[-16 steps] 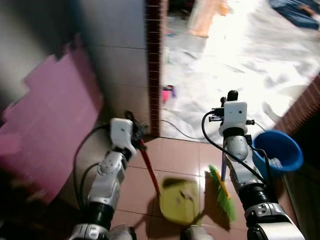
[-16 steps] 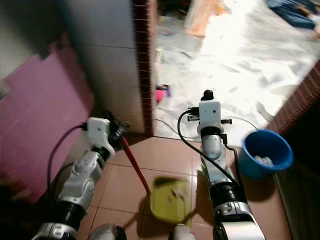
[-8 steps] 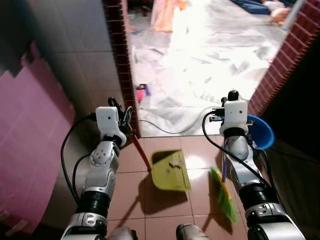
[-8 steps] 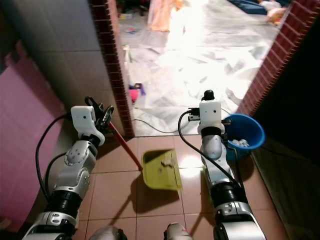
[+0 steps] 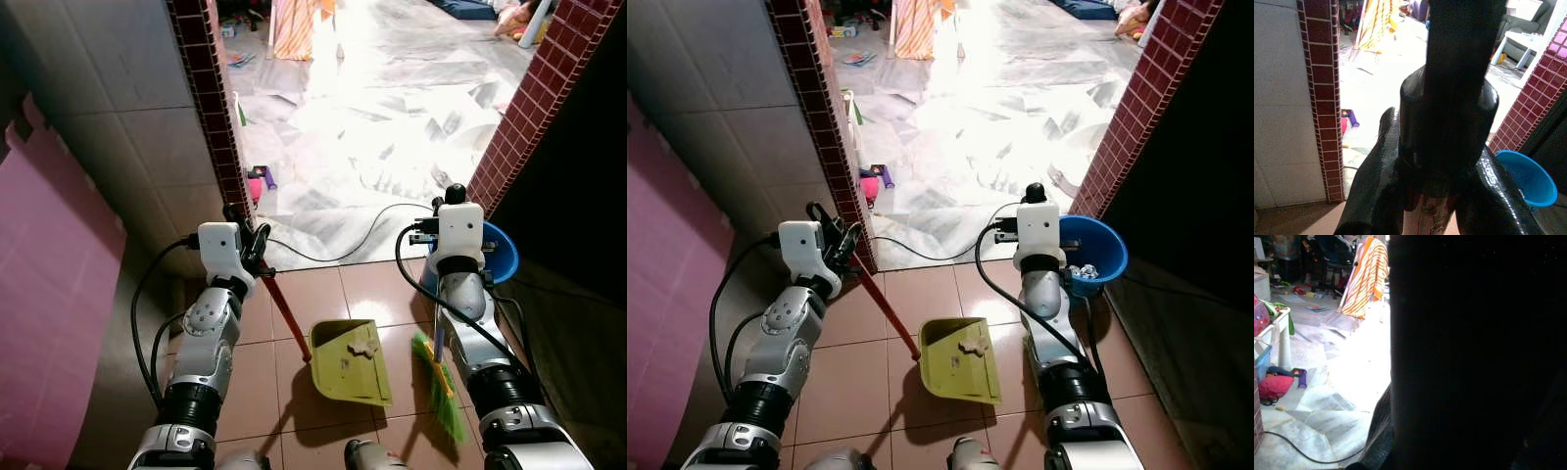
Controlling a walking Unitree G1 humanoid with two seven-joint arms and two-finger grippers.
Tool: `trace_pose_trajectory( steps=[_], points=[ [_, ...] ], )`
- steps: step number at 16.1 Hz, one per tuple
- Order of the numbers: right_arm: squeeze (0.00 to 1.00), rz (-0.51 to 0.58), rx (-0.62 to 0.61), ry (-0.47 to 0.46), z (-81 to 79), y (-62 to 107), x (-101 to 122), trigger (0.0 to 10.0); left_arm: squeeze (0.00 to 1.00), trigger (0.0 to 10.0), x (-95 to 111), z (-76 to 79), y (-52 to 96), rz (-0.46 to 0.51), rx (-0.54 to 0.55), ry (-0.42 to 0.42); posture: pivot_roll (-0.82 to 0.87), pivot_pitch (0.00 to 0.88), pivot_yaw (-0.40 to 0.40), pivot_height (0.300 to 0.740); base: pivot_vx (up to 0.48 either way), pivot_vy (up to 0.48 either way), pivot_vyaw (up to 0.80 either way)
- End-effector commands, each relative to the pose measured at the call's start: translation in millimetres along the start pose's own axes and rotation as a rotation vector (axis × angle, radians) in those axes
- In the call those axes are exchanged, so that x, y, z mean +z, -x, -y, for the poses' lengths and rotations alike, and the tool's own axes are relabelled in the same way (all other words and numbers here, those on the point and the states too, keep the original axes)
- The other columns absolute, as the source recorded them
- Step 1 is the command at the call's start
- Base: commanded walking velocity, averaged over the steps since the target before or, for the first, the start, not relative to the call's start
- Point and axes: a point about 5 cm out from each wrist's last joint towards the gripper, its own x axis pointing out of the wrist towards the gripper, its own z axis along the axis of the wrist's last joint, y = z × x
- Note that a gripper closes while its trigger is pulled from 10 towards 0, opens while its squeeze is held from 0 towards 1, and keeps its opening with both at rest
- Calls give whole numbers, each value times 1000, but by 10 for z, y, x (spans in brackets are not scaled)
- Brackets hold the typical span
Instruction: Sweep floor
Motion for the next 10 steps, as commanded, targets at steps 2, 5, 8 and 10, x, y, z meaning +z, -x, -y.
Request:
trace_pose_trajectory(
  steps=[2,5,8,10],
  points=[
    [0,37,-64,48,100,-58,86,10000,0,10000,161,29,-64,66,-23,6,-69,0,57,740,0,-304,-800],
    [0,15,-82,48,166,-61,47,10000,0,10000,159,38,-65,63,-28,9,-72,0,59,740,0,-309,-800],
    [0,16,-72,47,131,-43,46,10000,0,10000,151,64,-72,63,-36,16,-80,0,59,740,0,-328,-800],
    [0,16,-65,45,117,-40,46,10000,0,10000,150,74,-78,61,-39,18,-81,0,58,740,0,-328,-800]
  ],
)
